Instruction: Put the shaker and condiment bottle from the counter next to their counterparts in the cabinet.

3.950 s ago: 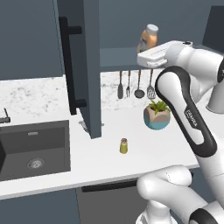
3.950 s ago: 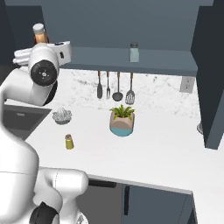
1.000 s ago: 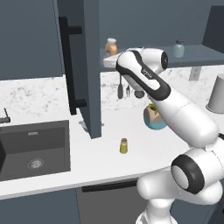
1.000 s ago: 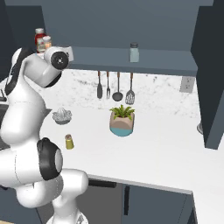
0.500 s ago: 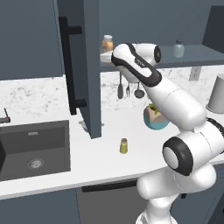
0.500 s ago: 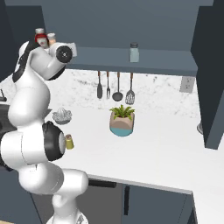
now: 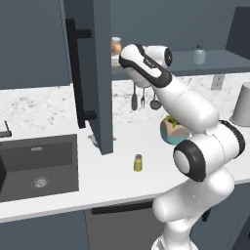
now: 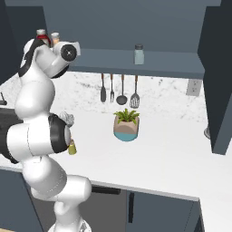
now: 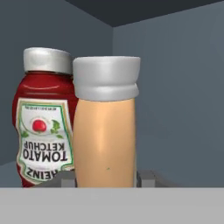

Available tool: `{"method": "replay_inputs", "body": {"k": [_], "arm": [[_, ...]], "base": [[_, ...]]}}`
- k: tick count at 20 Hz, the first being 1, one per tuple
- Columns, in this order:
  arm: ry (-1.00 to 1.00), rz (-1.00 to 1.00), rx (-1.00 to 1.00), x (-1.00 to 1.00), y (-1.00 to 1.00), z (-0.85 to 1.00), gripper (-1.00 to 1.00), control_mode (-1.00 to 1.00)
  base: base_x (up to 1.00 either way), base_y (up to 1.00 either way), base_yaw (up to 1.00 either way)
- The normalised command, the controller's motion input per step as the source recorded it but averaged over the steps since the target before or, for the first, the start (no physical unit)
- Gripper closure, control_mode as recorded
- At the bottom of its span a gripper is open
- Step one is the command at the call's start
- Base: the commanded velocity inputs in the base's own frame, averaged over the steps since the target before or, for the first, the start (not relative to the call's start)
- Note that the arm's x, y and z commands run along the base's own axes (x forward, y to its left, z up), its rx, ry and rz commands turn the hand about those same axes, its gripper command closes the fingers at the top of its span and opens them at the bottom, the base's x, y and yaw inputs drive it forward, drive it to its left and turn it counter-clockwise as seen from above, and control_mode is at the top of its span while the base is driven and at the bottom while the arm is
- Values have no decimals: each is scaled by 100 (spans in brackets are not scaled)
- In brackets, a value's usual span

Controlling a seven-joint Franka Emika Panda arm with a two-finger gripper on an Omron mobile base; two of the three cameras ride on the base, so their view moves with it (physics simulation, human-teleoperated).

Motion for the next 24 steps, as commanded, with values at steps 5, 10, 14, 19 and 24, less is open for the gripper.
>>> {"method": "replay_inputs", "body": {"k": [5, 10, 14, 19, 24], "arm": [[0, 0, 0, 28, 15, -19, -100, -100], [1, 0, 0, 4, 9, -23, -100, -100], [0, 0, 0, -3, 1, -25, -100, -100], [0, 0, 2, -29, 0, -14, -100, -100], [-2, 0, 8, -70, -15, 0, -100, -100]], "base": [[0, 0, 0], [0, 0, 0], [0, 0, 0], [0, 0, 0], [0, 0, 0]]}}
